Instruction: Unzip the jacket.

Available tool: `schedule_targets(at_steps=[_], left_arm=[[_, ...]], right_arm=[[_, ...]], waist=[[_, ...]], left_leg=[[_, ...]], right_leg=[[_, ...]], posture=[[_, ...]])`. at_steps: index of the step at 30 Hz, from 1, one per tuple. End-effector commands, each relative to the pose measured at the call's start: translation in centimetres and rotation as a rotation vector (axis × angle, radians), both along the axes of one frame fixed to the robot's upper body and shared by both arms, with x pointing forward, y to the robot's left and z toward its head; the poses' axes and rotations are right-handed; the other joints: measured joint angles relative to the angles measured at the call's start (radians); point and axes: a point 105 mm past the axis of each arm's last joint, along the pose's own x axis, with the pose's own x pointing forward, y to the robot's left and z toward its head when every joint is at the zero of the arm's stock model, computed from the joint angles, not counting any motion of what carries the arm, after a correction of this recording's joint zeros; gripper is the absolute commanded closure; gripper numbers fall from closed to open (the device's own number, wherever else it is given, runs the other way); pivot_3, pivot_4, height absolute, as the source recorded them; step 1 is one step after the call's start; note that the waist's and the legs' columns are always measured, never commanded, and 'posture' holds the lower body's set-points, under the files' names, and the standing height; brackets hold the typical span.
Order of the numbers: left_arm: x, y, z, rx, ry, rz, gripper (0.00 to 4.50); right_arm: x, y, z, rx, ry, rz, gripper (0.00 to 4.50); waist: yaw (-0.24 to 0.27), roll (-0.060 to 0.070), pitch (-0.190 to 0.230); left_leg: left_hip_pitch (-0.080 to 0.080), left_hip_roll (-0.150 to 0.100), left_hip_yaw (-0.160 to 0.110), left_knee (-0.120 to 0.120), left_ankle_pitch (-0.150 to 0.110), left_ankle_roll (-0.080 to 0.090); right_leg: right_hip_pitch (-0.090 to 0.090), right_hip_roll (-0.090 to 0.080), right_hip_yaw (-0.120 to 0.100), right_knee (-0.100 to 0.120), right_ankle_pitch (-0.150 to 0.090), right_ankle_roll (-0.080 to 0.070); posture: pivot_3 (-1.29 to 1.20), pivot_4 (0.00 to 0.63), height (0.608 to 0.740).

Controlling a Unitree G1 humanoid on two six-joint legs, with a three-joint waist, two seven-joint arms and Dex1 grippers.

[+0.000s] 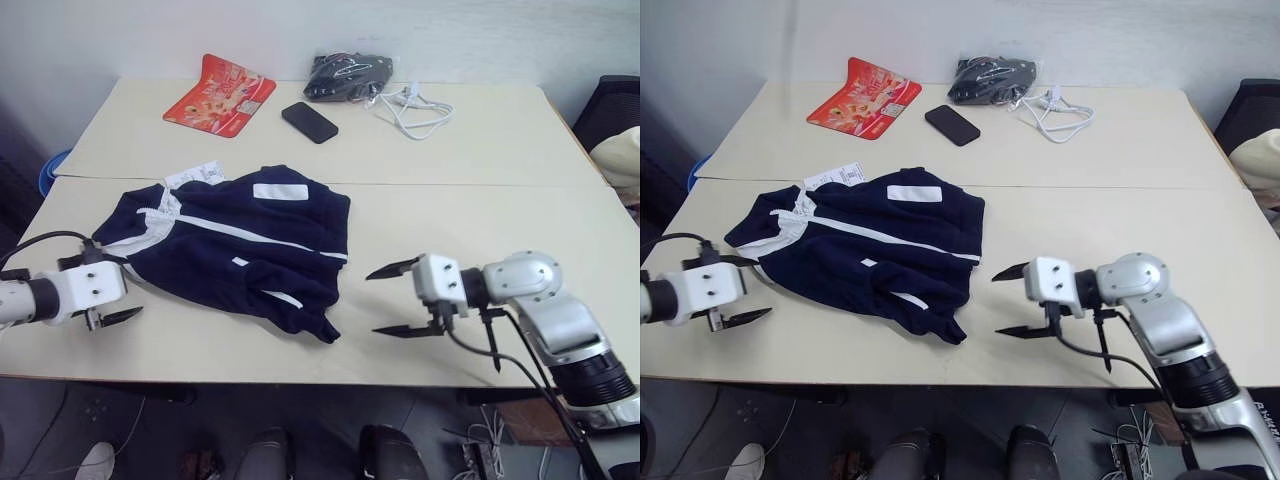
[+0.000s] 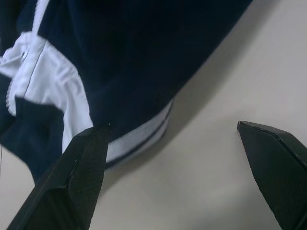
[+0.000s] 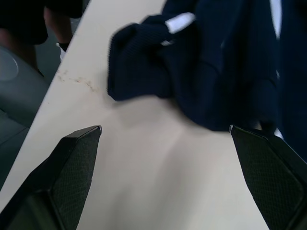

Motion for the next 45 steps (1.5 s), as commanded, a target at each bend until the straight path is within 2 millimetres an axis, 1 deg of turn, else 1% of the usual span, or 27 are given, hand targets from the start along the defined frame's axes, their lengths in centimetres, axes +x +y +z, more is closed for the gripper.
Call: schedule_targets(at_steps=[1,5,9,13,15,17,18,21,22,26,28,29,30,31,34,37,39,40,42,45], left_arm=[[0.8,1.1,0.2,0.067,-0.026,0.019,0.07],[1.3,2.0,-0.1,0.108,-0.027,0.033,0.07],[1.8,2.7,-0.4,0.125,-0.034,0.051,0.07],[2.3,3.2,-0.8,0.129,-0.034,0.083,0.07],[2.6,3.1,-0.9,0.115,-0.037,0.092,0.45],[2.8,3.0,-0.9,0.111,-0.038,0.092,0.88],[2.8,3.0,-0.9,0.111,-0.039,0.092,1.28],[2.9,3.0,-1.0,0.106,-0.039,0.094,2.23],[2.9,3.0,-1.0,0.106,-0.037,0.095,2.51],[2.8,2.9,-1.1,0.103,-0.033,0.093,3.80],[2.8,2.8,-1.2,0.099,-0.032,0.089,4.38],[2.8,2.7,-1.2,0.095,-0.033,0.087,4.50],[2.8,2.6,-1.2,0.088,-0.035,0.086,4.50],[2.9,2.4,-1.2,0.078,-0.038,0.088,4.50],[3.2,1.1,-1.2,0.038,-0.033,0.072,4.50],[3.1,-1.0,-0.9,-0.012,-0.017,0.026,4.50],[2.8,-2.9,-0.9,-0.053,0.012,-0.010,4.50],[2.1,-4.7,-1.0,-0.086,0.056,-0.053,4.50],[0.9,-7.1,-1.3,-0.130,0.125,-0.110,4.50],[-1.8,-12.5,-1.7,-0.218,0.243,-0.266,4.50]], right_arm=[[0.6,1.7,-0.2,0.011,-0.109,0.029,0.02],[1.5,3.7,-1.1,0.033,-0.170,0.020,0.02],[2.5,5.7,-1.1,0.092,-0.228,-0.010,0.02],[3.2,7.1,-1.5,0.110,-0.255,-0.024,0.02],[3.5,7.6,-1.7,0.118,-0.254,-0.035,0.00],[3.8,7.8,-1.9,0.119,-0.258,-0.041,0.40],[4.0,7.8,-1.9,0.118,-0.259,-0.043,0.64],[4.4,7.8,-1.9,0.114,-0.266,-0.049,1.68],[4.5,7.7,-1.9,0.113,-0.267,-0.049,1.96],[4.7,7.4,-2.0,0.101,-0.267,-0.043,3.40],[4.6,7.2,-2.0,0.099,-0.257,-0.038,4.04],[4.6,7.0,-2.0,0.098,-0.254,-0.036,4.37],[4.6,6.8,-2.0,0.095,-0.250,-0.035,4.47],[4.6,6.6,-2.0,0.089,-0.248,-0.034,4.47],[5.0,5.5,-2.0,0.067,-0.253,-0.060,4.47],[5.5,3.7,-1.9,0.032,-0.267,-0.098,4.47],[5.8,2.1,-1.8,-0.001,-0.273,-0.121,4.47],[6.0,0.7,-1.6,-0.026,-0.282,-0.140,4.47],[6.2,-1.2,-1.4,-0.060,-0.298,-0.167,4.47],[6.1,-5.7,-0.9,-0.141,-0.299,-0.232,4.47]], waist=[[-0.002,0.000,0.000],[-0.002,0.000,0.000],[-0.005,0.000,0.000],[-0.008,0.000,-0.001],[-0.011,0.001,-0.001],[-0.016,0.001,-0.001],[-0.018,0.001,-0.001],[-0.020,0.001,-0.001],[-0.021,0.001,-0.001],[-0.021,0.001,-0.001],[-0.022,0.000,-0.001],[-0.022,0.000,-0.001],[-0.022,0.000,-0.001],[-0.022,0.000,-0.001],[-0.019,0.000,-0.001],[-0.017,0.000,-0.001],[-0.016,0.000,-0.001],[-0.016,0.000,-0.001],[-0.013,0.000,-0.001],[-0.018,0.001,0.000]], left_leg=[[0.001,0.000,0.001,0.000,0.000,0.000],[0.001,0.001,0.002,0.001,0.000,0.000],[0.001,0.001,0.003,0.001,0.000,0.000],[0.002,0.001,0.003,0.002,0.000,0.000],[0.002,0.002,0.003,0.002,0.000,-0.001],[0.002,0.002,0.003,0.002,0.001,-0.001],[0.002,0.002,0.003,0.002,0.001,-0.001],[0.002,0.002,0.003,0.002,0.001,-0.001],[0.002,0.002,0.003,0.002,0.001,-0.001],[0.002,0.002,0.003,0.002,0.001,-0.001],[0.002,0.002,0.003,0.002,0.001,-0.001],[0.002,0.002,0.003,0.002,0.001,-0.001],[0.002,0.002,0.003,0.002,0.001,-0.001],[0.002,0.002,0.003,0.002,0.001,-0.001],[0.002,0.002,0.003,0.002,0.001,-0.001],[0.001,0.001,0.002,0.002,0.001,-0.001],[0.001,0.001,0.002,0.002,0.000,-0.001],[0.001,0.001,0.002,0.003,0.000,0.000],[0.000,0.001,0.001,0.003,0.000,0.000],[0.000,0.001,0.002,0.003,0.000,0.000]], right_leg=[[0.000,0.000,0.000,0.001,0.000,0.000],[-0.002,0.000,0.001,0.003,0.000,0.000],[-0.002,0.000,0.001,0.005,0.000,0.000],[-0.002,0.000,0.001,0.006,0.000,0.000],[-0.002,0.000,0.001,0.006,0.000,0.000],[-0.002,0.000,0.001,0.006,0.000,0.000],[-0.002,0.000,0.001,0.007,0.000,0.000],[-0.002,0.000,0.001,0.007,0.000,0.000],[-0.002,0.000,0.001,0.007,0.000,0.000],[-0.003,0.000,0.000,0.007,0.000,0.000],[-0.003,0.000,0.001,0.007,0.000,0.000],[-0.003,0.000,0.001,0.007,0.000,0.000],[-0.003,0.000,0.000,0.007,0.000,0.000],[-0.003,0.000,0.000,0.007,0.000,0.000],[-0.003,0.000,0.001,0.007,0.000,0.000],[-0.003,0.000,0.001,0.007,0.000,0.000],[-0.002,-0.001,0.001,0.006,0.000,0.000],[-0.002,-0.001,0.001,0.006,0.000,0.000],[-0.002,-0.001,0.001,0.005,0.000,0.000],[-0.002,-0.001,0.001,0.005,0.000,0.000]], posture=[[0.00,0.150,0.740],[0.00,0.150,0.740],[0.00,0.150,0.740],[0.00,0.150,0.740],[0.00,0.150,0.740],[0.00,0.150,0.740],[0.00,0.150,0.740],[0.00,0.150,0.740],[0.00,0.150,0.740],[0.00,0.150,0.740],[0.00,0.150,0.740],[0.00,0.150,0.740],[0.00,0.150,0.740],[0.00,0.150,0.740],[0.00,0.150,0.740],[0.00,0.150,0.740],[0.00,0.150,0.740],[0.00,0.150,0.740],[0.00,0.150,0.740],[0.00,0.150,0.740]])
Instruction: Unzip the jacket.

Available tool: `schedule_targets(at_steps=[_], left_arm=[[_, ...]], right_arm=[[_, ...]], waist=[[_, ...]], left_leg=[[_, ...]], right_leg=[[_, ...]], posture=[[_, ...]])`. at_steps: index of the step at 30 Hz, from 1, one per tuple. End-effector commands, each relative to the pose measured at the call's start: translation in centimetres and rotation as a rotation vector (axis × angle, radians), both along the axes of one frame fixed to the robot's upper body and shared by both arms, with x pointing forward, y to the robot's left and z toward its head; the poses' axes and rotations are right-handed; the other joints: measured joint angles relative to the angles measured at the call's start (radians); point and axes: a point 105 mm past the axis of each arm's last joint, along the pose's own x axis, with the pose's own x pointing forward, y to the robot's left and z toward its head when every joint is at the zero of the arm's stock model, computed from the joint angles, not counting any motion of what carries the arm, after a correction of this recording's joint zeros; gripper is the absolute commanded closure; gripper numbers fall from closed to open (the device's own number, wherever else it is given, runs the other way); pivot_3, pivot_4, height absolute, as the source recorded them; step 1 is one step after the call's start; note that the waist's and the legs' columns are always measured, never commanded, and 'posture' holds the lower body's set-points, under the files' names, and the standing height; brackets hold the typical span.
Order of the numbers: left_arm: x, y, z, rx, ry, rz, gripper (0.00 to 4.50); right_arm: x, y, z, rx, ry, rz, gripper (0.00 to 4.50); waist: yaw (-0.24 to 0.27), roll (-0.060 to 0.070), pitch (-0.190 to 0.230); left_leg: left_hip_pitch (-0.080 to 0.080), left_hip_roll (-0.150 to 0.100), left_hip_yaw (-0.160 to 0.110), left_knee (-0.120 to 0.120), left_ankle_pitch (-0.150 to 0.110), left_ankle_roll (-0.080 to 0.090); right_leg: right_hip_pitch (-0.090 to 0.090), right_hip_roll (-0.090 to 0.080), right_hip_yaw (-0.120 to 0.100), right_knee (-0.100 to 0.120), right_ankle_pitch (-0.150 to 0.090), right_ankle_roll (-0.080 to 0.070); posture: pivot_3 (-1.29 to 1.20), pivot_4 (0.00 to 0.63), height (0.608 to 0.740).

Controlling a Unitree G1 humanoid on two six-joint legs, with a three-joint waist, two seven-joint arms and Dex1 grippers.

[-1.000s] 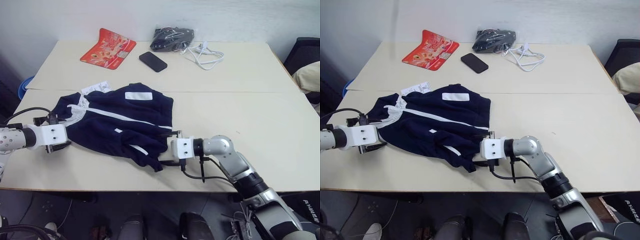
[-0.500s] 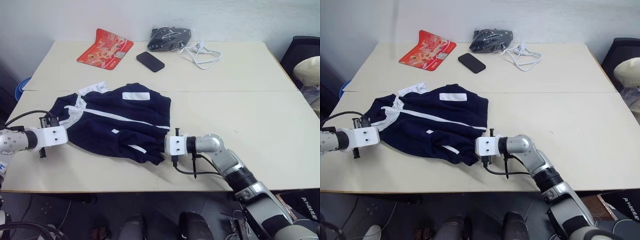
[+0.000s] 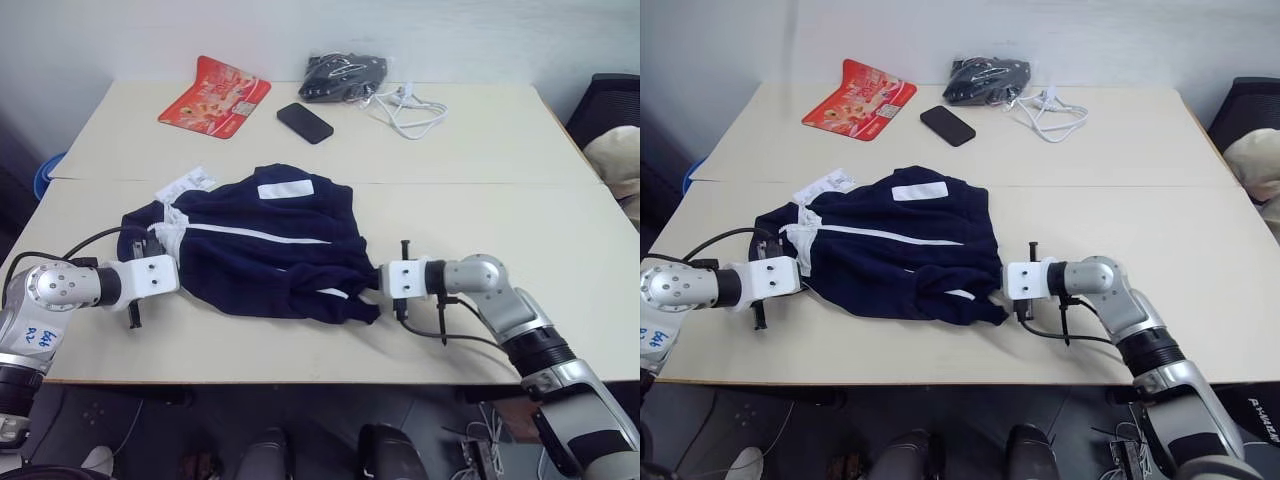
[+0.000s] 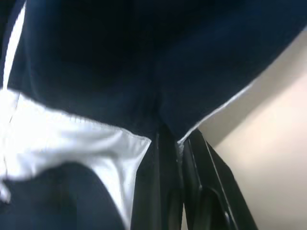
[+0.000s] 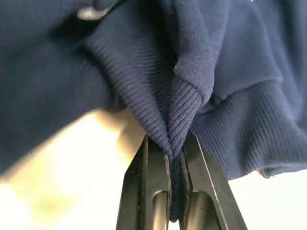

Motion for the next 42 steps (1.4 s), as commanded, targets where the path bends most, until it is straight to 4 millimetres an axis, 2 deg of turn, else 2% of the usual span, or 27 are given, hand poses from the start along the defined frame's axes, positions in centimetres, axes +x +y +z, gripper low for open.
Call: schedule_targets(at_steps=[1,4,9,13,15,17,18,21,26,33,36,39,42], left_arm=[[-4.0,-8.6,-0.1,-0.146,0.167,-0.243,4.50],[-4.6,-11.3,-0.1,-0.164,0.192,-0.297,4.50],[-4.8,-13.8,-0.8,-0.146,0.236,-0.386,4.50],[-4.2,-15.4,-0.8,-0.138,0.228,-0.451,4.50],[-4.0,-16.2,-0.7,-0.123,0.232,-0.503,4.50],[-4.2,-16.8,-0.8,-0.119,0.250,-0.551,4.50],[-4.9,-17.2,-0.8,-0.120,0.279,-0.603,4.50],[-7.2,-17.3,-1.2,-0.103,0.386,-0.729,4.50],[-8.1,-16.0,-1.7,-0.055,0.446,-0.743,4.50],[-7.2,-14.6,-2.7,0.012,0.375,-0.674,4.50],[-6.6,-14.6,-2.8,-0.018,0.342,-0.625,4.50],[-6.5,-14.5,-2.9,-0.059,0.347,-0.574,4.50],[-6.7,-14.6,-2.9,-0.101,0.374,-0.554,3.79]], right_arm=[[-0.4,-6.5,1.1,-0.081,-0.010,-0.096,4.47],[-1.4,-10.3,1.4,-0.135,0.037,-0.148,4.47],[-3.6,-14.5,1.4,-0.202,0.169,-0.203,4.47],[-5.7,-17.3,1.1,-0.245,0.283,-0.262,4.47],[-7.5,-18.9,0.7,-0.278,0.382,-0.295,4.47],[-9.0,-19.7,0.5,-0.304,0.453,-0.314,4.47],[-9.6,-20.1,0.4,-0.307,0.481,-0.331,4.47],[-11.2,-20.3,0.0,-0.310,0.559,-0.341,4.47],[-12.8,-19.1,-0.1,-0.265,0.637,-0.334,4.47],[-12.5,-18.4,-0.5,-0.239,0.606,-0.341,4.47],[-12.2,-18.4,-0.8,-0.245,0.603,-0.352,4.47],[-12.1,-18.5,-1.0,-0.255,0.621,-0.355,3.65],[-12.2,-18.4,-0.8,-0.255,0.630,-0.349,2.65]], waist=[[0.008,0.001,0.001],[0.020,0.000,0.001],[0.024,0.000,0.001],[0.034,0.000,0.001],[0.040,0.000,0.001],[0.048,0.000,0.001],[0.048,0.000,0.001],[0.048,0.000,0.001],[0.046,0.000,0.001],[0.047,0.000,0.001],[0.046,0.000,0.001],[0.046,0.000,0.001],[0.047,0.000,0.001]], left_leg=[[0.000,0.000,0.000,-0.001,0.000,0.000],[-0.001,-0.001,0.000,0.001,-0.001,0.002],[0.001,-0.002,0.000,0.002,-0.001,0.002],[0.000,-0.002,0.000,0.002,-0.002,0.003],[0.000,-0.002,0.000,0.002,-0.002,0.003],[0.000,-0.002,0.000,0.003,-0.002,0.003],[0.001,-0.002,0.000,0.003,-0.002,0.004],[0.001,-0.002,0.000,0.003,-0.002,0.004],[0.002,-0.001,0.000,0.003,-0.002,0.004],[0.002,-0.001,-0.001,0.003,-0.002,0.004],[0.002,-0.002,-0.001,0.003,-0.002,0.004],[0.003,-0.001,-0.001,0.003,-0.002,0.004],[0.003,-0.001,-0.001,0.003,-0.002,0.004]], right_leg=[[0.000,0.000,0.001,0.000,0.000,0.000],[0.001,-0.002,0.001,-0.001,0.000,0.000],[0.003,-0.001,0.001,-0.001,0.000,0.000],[0.003,-0.001,0.001,-0.002,0.000,0.000],[0.004,-0.001,0.001,-0.003,0.000,0.000],[0.004,-0.001,0.000,-0.003,0.000,0.000],[0.004,-0.001,0.000,-0.003,0.000,0.000],[0.005,-0.001,0.000,-0.004,0.000,0.000],[0.005,-0.001,0.000,-0.005,0.000,0.000],[0.007,-0.001,-0.001,-0.006,0.000,0.000],[0.007,-0.001,-0.001,-0.006,0.000,0.000],[0.008,-0.001,-0.001,-0.006,0.000,0.000],[0.008,-0.001,-0.001,-0.006,0.000,0.000]], posture=[[0.00,0.150,0.740],[0.00,0.150,0.740],[0.00,0.150,0.740],[0.00,0.150,0.740],[0.00,0.150,0.740],[0.00,0.150,0.740],[0.00,0.150,0.740],[0.00,0.150,0.740],[0.00,0.150,0.740],[0.00,0.150,0.740],[0.00,0.150,0.740],[0.00,0.150,0.740],[0.00,0.150,0.740]])
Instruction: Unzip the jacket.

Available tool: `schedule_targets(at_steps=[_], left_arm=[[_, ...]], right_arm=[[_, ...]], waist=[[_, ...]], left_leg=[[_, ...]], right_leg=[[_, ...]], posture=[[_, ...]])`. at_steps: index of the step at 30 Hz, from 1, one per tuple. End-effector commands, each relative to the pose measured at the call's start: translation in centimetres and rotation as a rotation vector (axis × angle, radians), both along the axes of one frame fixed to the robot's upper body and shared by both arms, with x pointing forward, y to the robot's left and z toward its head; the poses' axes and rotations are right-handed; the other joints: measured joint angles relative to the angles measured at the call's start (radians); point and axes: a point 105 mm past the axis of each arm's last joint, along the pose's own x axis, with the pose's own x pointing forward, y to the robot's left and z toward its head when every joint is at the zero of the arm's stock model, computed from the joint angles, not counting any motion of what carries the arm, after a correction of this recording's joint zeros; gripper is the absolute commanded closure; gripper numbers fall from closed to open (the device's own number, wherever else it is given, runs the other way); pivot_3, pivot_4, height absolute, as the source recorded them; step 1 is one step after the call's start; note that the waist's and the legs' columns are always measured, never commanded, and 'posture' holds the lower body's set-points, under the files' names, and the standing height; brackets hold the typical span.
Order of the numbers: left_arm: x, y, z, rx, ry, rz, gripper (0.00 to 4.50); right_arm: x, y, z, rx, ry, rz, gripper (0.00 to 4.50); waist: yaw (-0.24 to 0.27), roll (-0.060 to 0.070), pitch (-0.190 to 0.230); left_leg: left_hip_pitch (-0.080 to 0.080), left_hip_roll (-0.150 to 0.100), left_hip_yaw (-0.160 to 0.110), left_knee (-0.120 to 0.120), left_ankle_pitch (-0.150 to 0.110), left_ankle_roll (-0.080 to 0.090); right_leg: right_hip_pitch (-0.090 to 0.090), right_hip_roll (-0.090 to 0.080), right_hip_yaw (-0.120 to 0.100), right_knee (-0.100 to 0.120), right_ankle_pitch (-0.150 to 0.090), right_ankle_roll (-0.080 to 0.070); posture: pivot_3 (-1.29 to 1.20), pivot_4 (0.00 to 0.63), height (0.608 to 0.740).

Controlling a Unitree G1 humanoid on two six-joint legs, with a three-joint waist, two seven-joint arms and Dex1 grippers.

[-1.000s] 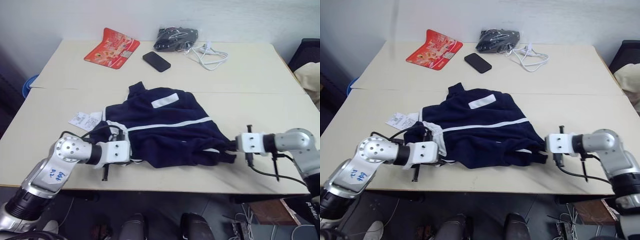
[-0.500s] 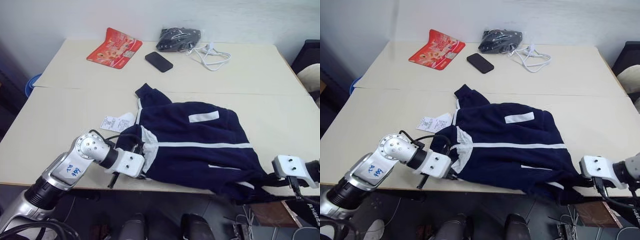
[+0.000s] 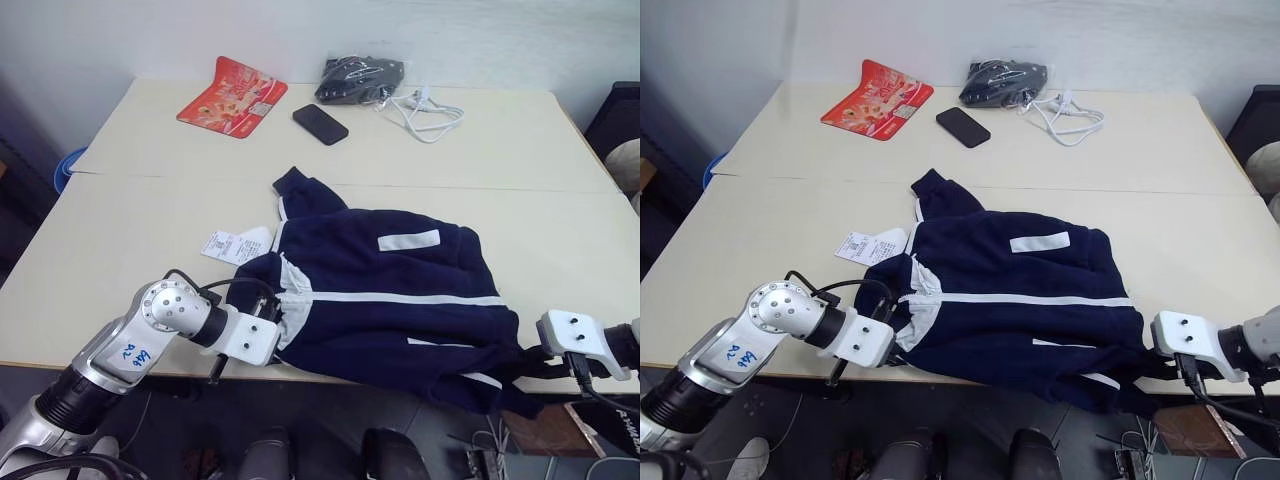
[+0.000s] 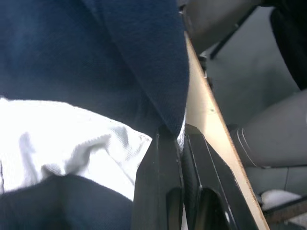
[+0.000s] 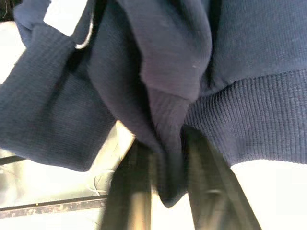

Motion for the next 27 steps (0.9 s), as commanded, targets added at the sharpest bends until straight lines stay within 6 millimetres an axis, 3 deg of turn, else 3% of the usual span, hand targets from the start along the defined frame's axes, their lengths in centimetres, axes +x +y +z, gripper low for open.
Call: schedule_targets(at_steps=[1,7,8,12,14,17,21,24,27], left_arm=[[-0.1,0.6,0.1,-0.020,0.029,0.062,3.49],[-0.3,0.8,0.5,-0.053,0.032,0.091,1.65],[-0.3,0.9,0.7,-0.053,0.033,0.094,1.34],[-0.1,1.7,1.5,-0.068,0.015,0.116,0.09],[0.2,2.2,2.7,-0.110,0.011,0.153,0.04],[-1.1,3.9,5.0,-0.154,0.126,0.181,0.04],[-0.9,6.9,7.4,-0.146,0.126,0.242,0.04],[4.4,10.0,8.2,-0.076,-0.132,0.383,0.04],[8.8,10.9,8.6,-0.013,-0.324,0.419,0.04]], right_arm=[[0.0,0.1,0.4,0.008,0.004,0.007,2.32],[0.2,0.0,1.3,0.013,0.001,0.001,0.20],[0.1,-0.1,1.4,0.013,0.000,0.001,0.00],[0.5,-0.7,2.5,0.005,-0.042,-0.021,0.00],[1.0,-1.2,3.7,0.003,-0.085,-0.050,0.00],[1.1,-2.0,6.1,0.011,-0.112,-0.077,0.00],[1.7,-1.2,9.7,0.102,-0.159,-0.086,0.00],[2.8,2.4,12.9,0.297,-0.219,-0.039,0.00],[2.9,6.2,14.3,0.448,-0.211,0.046,0.00]], waist=[[0.000,0.000,0.000],[0.000,0.000,0.000],[0.000,0.000,0.000],[-0.001,0.000,0.000],[-0.001,0.000,0.000],[-0.002,0.000,0.000],[-0.010,0.000,0.000],[-0.011,0.002,0.001],[-0.004,0.001,0.001]], left_leg=[[0.000,0.000,0.000,0.000,0.000,0.000],[0.001,0.000,0.000,0.000,0.000,0.000],[0.001,0.000,0.000,0.000,0.000,0.000],[0.001,0.000,0.000,0.000,0.000,0.000],[0.001,0.000,0.000,0.000,0.000,0.000],[0.000,0.000,0.000,0.000,0.000,0.000],[0.001,0.002,0.000,0.000,0.000,0.000],[0.003,0.001,0.001,0.000,0.000,0.000],[0.003,0.001,0.000,0.000,0.000,-0.001]], right_leg=[[0.000,0.000,0.000,0.000,0.000,0.000],[0.001,0.000,0.000,0.000,0.000,0.000],[0.001,0.000,0.000,0.000,0.000,0.000],[0.001,0.000,0.000,0.000,0.000,0.000],[0.001,0.000,0.000,0.000,0.000,0.000],[0.000,0.000,0.000,0.000,0.000,0.000],[0.000,0.001,0.000,0.000,0.000,0.000],[0.001,0.001,0.001,0.000,0.000,0.000],[0.002,0.001,0.000,0.001,0.000,0.000]], posture=[[0.00,0.150,0.740],[0.00,0.150,0.740],[0.00,0.150,0.740],[0.00,0.150,0.740],[0.00,0.150,0.740],[0.00,0.150,0.740],[0.00,0.150,0.740],[0.00,0.150,0.740],[0.00,0.150,0.740]])
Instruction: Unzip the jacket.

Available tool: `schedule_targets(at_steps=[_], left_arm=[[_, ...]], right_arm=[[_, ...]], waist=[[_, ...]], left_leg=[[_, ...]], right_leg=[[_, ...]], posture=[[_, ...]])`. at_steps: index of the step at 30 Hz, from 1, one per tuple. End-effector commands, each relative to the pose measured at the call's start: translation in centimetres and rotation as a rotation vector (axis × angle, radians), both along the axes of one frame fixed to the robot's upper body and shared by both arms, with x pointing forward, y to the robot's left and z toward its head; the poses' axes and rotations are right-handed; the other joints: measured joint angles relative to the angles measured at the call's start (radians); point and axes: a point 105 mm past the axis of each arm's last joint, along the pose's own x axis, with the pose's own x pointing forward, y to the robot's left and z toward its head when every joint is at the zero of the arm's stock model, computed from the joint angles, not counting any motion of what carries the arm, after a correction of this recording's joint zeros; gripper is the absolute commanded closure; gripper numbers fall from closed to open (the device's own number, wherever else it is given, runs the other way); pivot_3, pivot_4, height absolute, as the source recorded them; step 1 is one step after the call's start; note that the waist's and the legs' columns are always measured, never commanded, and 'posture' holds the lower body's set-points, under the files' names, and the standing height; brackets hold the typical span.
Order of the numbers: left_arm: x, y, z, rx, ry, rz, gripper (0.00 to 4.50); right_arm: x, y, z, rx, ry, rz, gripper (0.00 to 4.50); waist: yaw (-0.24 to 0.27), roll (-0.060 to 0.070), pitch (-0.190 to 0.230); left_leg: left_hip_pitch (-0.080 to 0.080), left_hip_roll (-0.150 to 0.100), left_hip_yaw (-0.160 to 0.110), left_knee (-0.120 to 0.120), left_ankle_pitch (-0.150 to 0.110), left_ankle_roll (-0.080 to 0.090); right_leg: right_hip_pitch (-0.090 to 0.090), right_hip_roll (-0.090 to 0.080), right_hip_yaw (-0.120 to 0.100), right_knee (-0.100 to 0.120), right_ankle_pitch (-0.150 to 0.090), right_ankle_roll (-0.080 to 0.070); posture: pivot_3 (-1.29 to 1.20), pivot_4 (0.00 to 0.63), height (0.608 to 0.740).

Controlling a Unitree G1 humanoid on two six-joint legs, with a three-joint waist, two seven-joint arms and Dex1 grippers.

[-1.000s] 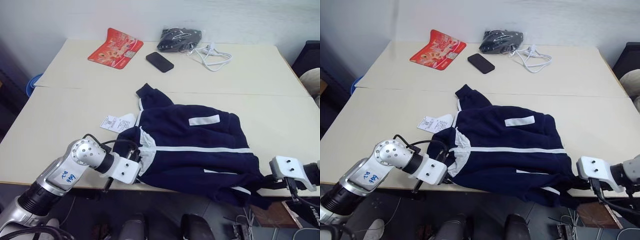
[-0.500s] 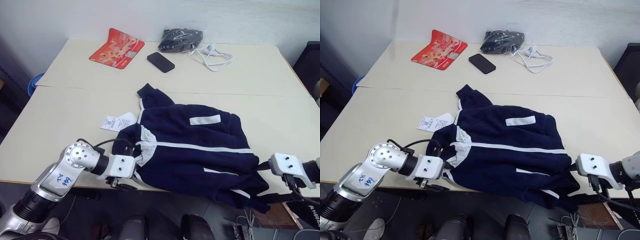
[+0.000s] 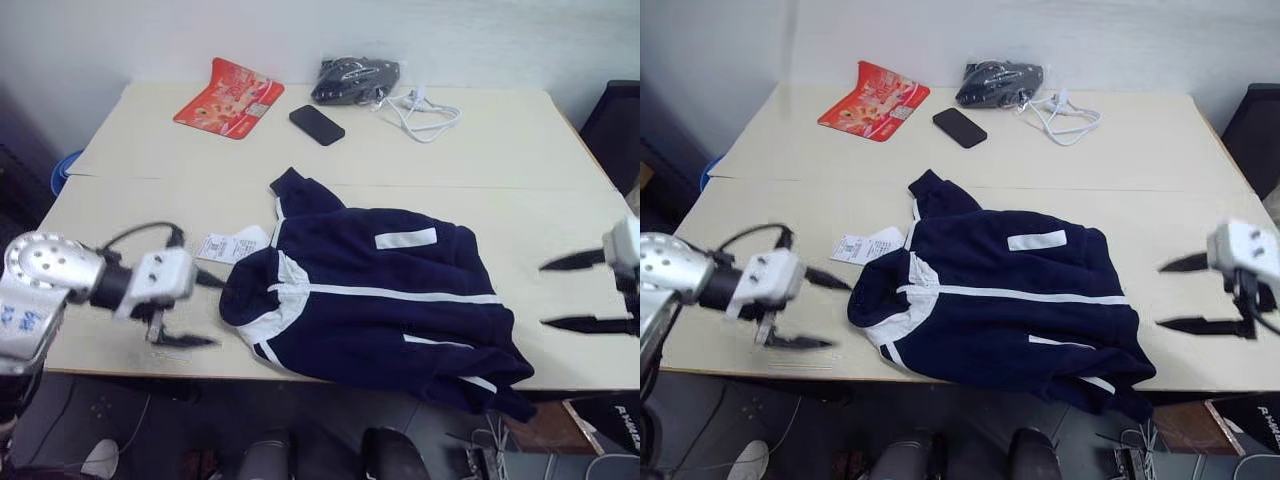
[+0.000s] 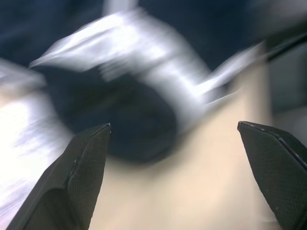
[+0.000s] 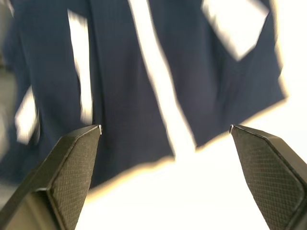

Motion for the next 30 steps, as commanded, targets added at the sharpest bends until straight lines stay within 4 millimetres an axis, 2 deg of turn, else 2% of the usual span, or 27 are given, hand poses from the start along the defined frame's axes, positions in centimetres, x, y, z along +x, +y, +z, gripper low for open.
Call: schedule_targets(at_steps=[1,4,6,9,11,13,20,23,25,30], left_arm=[[4.4,1.3,-0.4,0.151,-0.180,0.051,0.04],[7.3,0.7,-0.6,0.211,-0.298,0.041,0.04],[8.8,-0.8,-0.3,0.133,-0.352,0.030,0.04],[9.9,-2.6,-0.3,0.035,-0.375,0.001,0.04],[10.2,-3.6,-0.3,-0.038,-0.356,-0.013,0.04],[10.1,-4.4,-1.2,-0.067,-0.287,-0.036,0.04],[9.6,-5.1,-3.5,-0.047,-0.159,-0.083,0.04],[9.6,-5.5,-3.9,-0.048,-0.140,-0.095,0.65],[9.4,-5.8,-4.0,-0.044,-0.119,-0.118,1.22],[8.9,-6.0,-3.6,-0.035,-0.093,-0.168,1.22]], right_arm=[[-0.5,4.7,1.2,0.156,0.010,0.136,0.00],[-0.4,8.2,1.7,0.241,-0.020,0.209,0.00],[-0.4,9.9,1.7,0.273,-0.035,0.242,0.00],[-0.5,11.1,1.5,0.284,-0.048,0.260,0.00],[-0.2,11.3,1.3,0.287,-0.056,0.251,0.00],[-0.2,11.4,1.3,0.286,-0.061,0.244,0.00],[-0.1,10.8,2.0,0.297,-0.093,0.209,0.00],[-0.1,10.7,2.0,0.297,-0.104,0.196,0.00],[-0.2,10.7,2.0,0.298,-0.103,0.194,0.00],[-0.2,10.5,1.7,0.297,-0.104,0.180,0.00]], waist=[[0.005,-0.002,-0.001],[0.006,-0.004,-0.001],[0.008,-0.005,-0.001],[0.009,-0.007,0.000],[0.006,-0.007,0.000],[0.005,-0.007,0.000],[-0.006,-0.007,0.000],[-0.006,-0.007,0.000],[-0.001,-0.007,0.000],[0.002,-0.008,0.000]], left_leg=[[-0.001,0.000,0.000,0.000,0.000,0.000],[-0.004,-0.001,0.000,0.000,-0.002,0.001],[-0.007,-0.002,0.000,0.001,-0.002,0.001],[-0.011,-0.002,-0.002,0.003,-0.002,0.002],[-0.012,-0.002,-0.001,0.003,-0.002,0.002],[-0.012,-0.002,-0.001,0.004,-0.002,0.002],[-0.011,-0.001,0.000,0.005,-0.002,0.002],[-0.011,-0.001,0.001,0.005,-0.002,0.002],[-0.011,-0.002,0.000,0.006,-0.002,0.002],[-0.011,-0.002,0.001,0.007,-0.003,0.003]], right_leg=[[0.000,0.000,0.000,0.000,0.000,0.000],[-0.002,0.000,-0.001,-0.001,0.000,0.000],[-0.005,0.000,-0.001,-0.001,0.000,0.001],[-0.007,-0.001,-0.003,-0.001,0.001,0.001],[-0.008,-0.001,-0.003,-0.001,0.001,0.001],[-0.008,-0.001,-0.003,-0.001,0.001,0.002],[-0.009,-0.001,-0.002,0.003,0.001,0.002],[-0.009,-0.001,-0.002,0.002,0.001,0.002],[-0.009,-0.001,-0.002,0.003,0.001,0.002],[-0.009,-0.001,-0.002,0.003,0.001,0.002]], posture=[[0.00,0.150,0.740],[0.00,0.150,0.740],[0.00,0.150,0.740],[0.00,0.150,0.740],[0.00,0.150,0.740],[0.00,0.150,0.740],[0.00,0.150,0.740],[0.00,0.150,0.740],[0.00,0.150,0.740],[0.00,0.150,0.740]])
